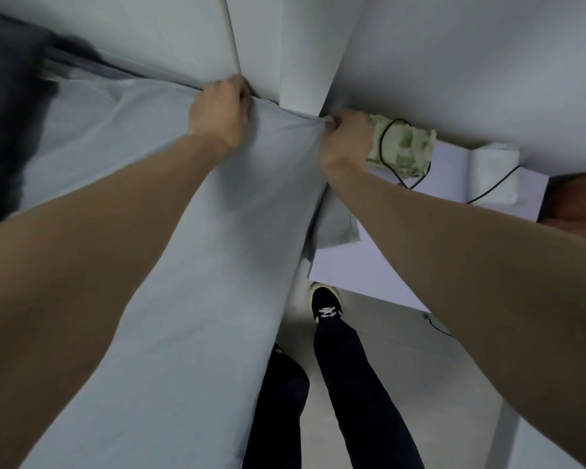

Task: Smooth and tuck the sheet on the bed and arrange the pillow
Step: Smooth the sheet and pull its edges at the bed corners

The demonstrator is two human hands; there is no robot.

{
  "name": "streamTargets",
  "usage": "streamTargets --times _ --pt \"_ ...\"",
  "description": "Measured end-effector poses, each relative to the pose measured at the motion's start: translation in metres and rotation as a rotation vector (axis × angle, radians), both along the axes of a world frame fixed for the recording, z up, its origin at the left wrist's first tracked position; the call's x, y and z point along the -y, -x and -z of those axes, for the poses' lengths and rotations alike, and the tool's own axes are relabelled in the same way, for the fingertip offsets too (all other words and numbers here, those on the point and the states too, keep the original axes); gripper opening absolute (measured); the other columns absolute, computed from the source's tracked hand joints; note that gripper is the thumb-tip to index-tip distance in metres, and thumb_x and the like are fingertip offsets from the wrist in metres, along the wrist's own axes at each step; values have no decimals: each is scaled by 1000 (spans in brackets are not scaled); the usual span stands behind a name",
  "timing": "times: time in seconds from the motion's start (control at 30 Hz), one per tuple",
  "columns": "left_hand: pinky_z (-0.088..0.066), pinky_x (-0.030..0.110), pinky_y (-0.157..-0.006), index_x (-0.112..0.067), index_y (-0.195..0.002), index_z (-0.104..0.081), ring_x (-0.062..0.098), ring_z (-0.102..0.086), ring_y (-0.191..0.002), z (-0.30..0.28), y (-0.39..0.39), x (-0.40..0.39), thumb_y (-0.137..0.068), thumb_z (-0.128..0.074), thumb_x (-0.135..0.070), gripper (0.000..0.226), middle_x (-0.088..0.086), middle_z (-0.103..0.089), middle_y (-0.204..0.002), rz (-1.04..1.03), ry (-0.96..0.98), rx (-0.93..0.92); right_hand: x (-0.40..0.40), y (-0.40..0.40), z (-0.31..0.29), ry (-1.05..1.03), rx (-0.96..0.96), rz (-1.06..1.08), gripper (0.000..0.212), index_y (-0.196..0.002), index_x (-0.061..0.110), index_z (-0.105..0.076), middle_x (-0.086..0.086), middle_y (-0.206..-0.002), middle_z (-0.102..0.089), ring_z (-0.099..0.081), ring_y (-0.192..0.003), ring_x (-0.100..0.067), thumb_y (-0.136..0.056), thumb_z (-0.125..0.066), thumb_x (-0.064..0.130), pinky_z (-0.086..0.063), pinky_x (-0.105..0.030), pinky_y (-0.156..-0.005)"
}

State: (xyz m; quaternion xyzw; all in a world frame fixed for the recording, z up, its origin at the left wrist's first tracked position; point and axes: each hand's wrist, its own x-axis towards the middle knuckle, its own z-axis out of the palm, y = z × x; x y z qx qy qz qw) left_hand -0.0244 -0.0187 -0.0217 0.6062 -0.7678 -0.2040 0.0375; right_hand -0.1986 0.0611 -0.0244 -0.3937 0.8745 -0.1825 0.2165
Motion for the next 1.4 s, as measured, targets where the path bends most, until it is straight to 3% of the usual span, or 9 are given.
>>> streamTargets --times 0.13,0.23,0.3,0.4,0.63,0.9,1.07,1.23,1.4 --pt "-46 37 -85 -9 -105 -60 33 -61 -96 -1 1 -10 -93 -49 -17 19 13 -70 -102 -143 27 -281 6 -3 -5 -33 64 66 34 -117 7 -69 -14 -122 -66 -60 -114 -30 -97 -41 8 -43 -34 -89" --pt "-43 21 -87 -11 -118 -53 15 -61 -99 2 -8 -19 -93 -53 -15 25 6 -66 -110 -107 -232 -480 7 -11 -1 -111 374 180 38 -137 6 -54 -13 -131 -59 -55 -114 -23 -103 -38 13 -40 -30 -90" --pt "-40 20 -93 -18 -124 -51 15 -57 -114 1 -17 -22 -92 -56 -23 33 3 -61 -123 57 -269 -380 -2 -17 -1 -120 473 169 48 -151 5 -34 -11 -139 -48 -46 -119 -19 -104 -39 15 -33 -24 -96" --pt "-44 39 -97 -17 -121 -58 31 -50 -121 5 -24 -30 -89 -54 -35 37 11 -58 -126 201 -6 -149 -25 -27 -5 -39 258 81 61 -155 3 -22 -15 -160 -22 -33 -143 -28 -99 -45 11 -28 -28 -110" --pt "-10 46 -120 -22 -150 -28 31 -18 -146 19 -10 -25 -90 -45 -58 73 8 -30 -157 410 -136 143 -26 -35 10 -112 654 291 62 -157 22 -25 -8 -157 -37 -43 -136 -31 -100 -44 36 -36 -41 -111" --pt "-17 47 -115 -34 -146 -30 32 -29 -141 16 20 -5 -69 -13 -92 98 5 -35 -155 380 -227 413 -9 -21 20 -189 814 325 61 -148 17 -42 -9 -151 -47 -47 -133 -32 -98 -34 50 -36 -47 -114" --pt "-23 47 -115 -38 -148 -30 29 -32 -142 10 24 11 -73 -23 -88 90 2 -35 -156 450 -331 429 -13 -16 12 -257 979 358 64 -137 14 -57 -11 -136 -60 -58 -121 -30 -95 -42 59 -44 -43 -109" --pt "-25 40 -113 -32 -146 -39 29 -39 -134 6 -25 4 -92 -45 -59 61 4 -45 -149 549 -120 161 -22 -41 11 42 575 324 59 -154 18 -31 -10 -153 -42 -45 -134 -29 -100 -47 36 -38 -41 -112" --pt "-8 59 -116 -50 -144 -24 20 -10 -148 18 -56 6 -81 -33 -74 68 1 -22 -159 259 -210 337 -28 -44 28 55 903 592 68 -156 26 -30 -3 -157 -36 -38 -141 -27 -98 -43 59 -27 -42 -117"
